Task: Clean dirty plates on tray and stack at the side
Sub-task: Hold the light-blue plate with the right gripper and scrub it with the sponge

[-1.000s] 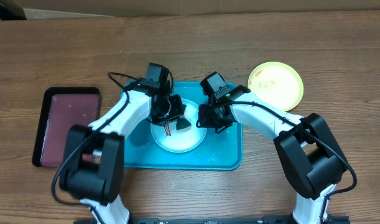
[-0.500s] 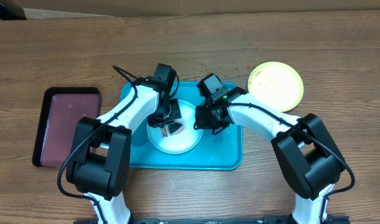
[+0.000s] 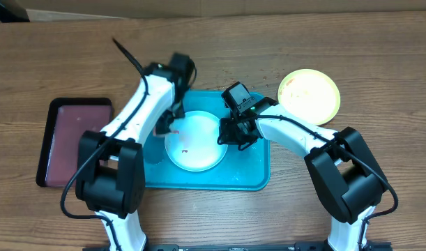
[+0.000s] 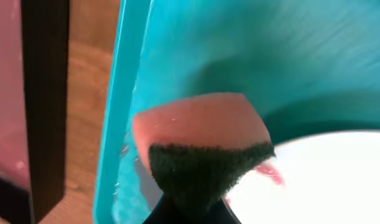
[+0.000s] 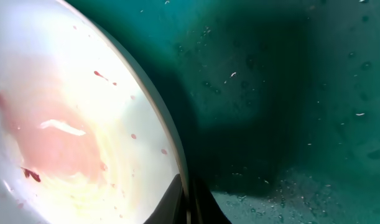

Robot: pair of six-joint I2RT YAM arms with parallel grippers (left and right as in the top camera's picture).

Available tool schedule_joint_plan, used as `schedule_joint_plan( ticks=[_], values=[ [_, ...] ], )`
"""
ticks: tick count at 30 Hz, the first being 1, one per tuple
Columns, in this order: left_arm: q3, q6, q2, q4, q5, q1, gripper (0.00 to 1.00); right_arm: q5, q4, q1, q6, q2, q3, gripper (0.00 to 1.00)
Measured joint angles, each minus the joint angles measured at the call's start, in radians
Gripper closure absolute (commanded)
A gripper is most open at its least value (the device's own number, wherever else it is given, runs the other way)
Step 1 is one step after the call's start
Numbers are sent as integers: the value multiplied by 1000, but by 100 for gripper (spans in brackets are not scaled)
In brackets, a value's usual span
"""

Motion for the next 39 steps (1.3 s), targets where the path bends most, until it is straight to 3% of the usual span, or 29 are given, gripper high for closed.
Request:
schedule_joint_plan(
  ticks=[7, 10, 16, 22, 29, 33, 39],
  values=[
    [49, 92, 0, 57, 400, -2, 96, 0, 1, 0, 0, 0, 0, 96],
    [18, 108, 0, 80, 505, -19, 96, 1, 0, 0, 0, 0, 0, 96],
    [-135, 110, 3, 104, 559, -39, 96, 1, 1, 0, 0, 0, 0, 96],
    [-296, 107, -15, 271, 547, -38, 96, 4, -2, 0, 0, 0, 0, 96],
    [-335, 4, -54, 258, 362, -60, 96, 3, 0, 0, 0, 0, 0, 96],
    [-338, -113, -56, 176, 134, -60, 96, 1, -1, 0, 0, 0, 0, 96],
    [-332, -314, -34, 35, -97, -74, 96, -71, 19, 38, 1, 4, 2, 96]
  ],
)
